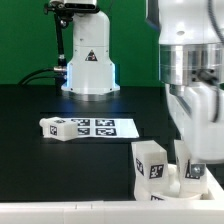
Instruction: Assemble stool
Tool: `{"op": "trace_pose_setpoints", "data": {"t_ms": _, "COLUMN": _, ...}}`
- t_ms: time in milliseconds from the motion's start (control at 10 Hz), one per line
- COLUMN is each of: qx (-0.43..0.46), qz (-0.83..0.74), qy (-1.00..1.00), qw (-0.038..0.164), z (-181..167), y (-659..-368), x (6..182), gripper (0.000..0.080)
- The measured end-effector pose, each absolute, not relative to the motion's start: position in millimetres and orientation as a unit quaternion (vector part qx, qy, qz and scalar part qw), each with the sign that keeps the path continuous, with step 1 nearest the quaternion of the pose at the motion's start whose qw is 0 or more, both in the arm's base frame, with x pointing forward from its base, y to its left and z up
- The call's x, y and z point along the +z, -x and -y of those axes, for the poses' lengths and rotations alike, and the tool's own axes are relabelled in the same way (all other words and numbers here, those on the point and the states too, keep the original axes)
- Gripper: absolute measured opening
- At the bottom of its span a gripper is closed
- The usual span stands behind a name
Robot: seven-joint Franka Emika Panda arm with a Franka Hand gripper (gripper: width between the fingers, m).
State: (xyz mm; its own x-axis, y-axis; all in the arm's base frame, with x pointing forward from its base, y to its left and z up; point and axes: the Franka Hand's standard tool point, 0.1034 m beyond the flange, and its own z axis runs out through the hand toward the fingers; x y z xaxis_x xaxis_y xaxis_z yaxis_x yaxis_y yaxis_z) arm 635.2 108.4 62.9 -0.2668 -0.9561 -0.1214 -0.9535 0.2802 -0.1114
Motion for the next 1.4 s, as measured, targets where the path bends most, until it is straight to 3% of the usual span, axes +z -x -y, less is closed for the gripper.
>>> {"op": "trace_pose_setpoints", "data": {"t_ms": 300, "qx": -0.003, "qz": -0.819, "qy": 0.567, "qw": 0.084, "z": -107.9, "y": -635.6, "x": 62.3, "gripper": 0.0334}}
{"op": "trace_pose_setpoints", "data": {"t_ms": 400, "qx": -0.003, "qz": -0.816, "qy": 0.572, "qw": 0.084, "z": -107.9, "y": -635.4, "x": 61.9, "gripper": 0.0507}}
{"op": "trace_pose_setpoints", "data": {"t_ms": 500, "qx": -0.005, "qz": -0.798, "qy": 0.596, "qw": 0.084, "z": -108.6, "y": -636.2, "x": 64.0, "gripper": 0.0507}}
{"op": "trace_pose_setpoints", "data": {"t_ms": 600, "qx": -0.005, "qz": -0.765, "qy": 0.638, "qw": 0.091, "z": -110.5, "y": -638.0, "x": 77.0, "gripper": 0.062}}
{"op": "trace_pose_setpoints", "data": {"t_ms": 700, "qx": -0.009, "qz": -0.731, "qy": 0.675, "qw": 0.1, "z": -111.6, "y": -639.4, "x": 93.9, "gripper": 0.0644}}
{"op": "trace_pose_setpoints", "data": {"t_ms": 900, "qx": -0.003, "qz": -0.661, "qy": 0.744, "qw": 0.101, "z": -121.6, "y": -634.7, "x": 117.8, "gripper": 0.0649}}
{"op": "trace_pose_setpoints", "data": {"t_ms": 1300, "qx": -0.021, "qz": -0.536, "qy": 0.839, "qw": 0.095, "z": -118.3, "y": -635.3, "x": 114.0, "gripper": 0.0649}}
{"op": "trace_pose_setpoints", "data": {"t_ms": 1400, "qx": -0.024, "qz": -0.451, "qy": 0.888, "qw": 0.085, "z": -120.6, "y": -634.5, "x": 113.8, "gripper": 0.0649}}
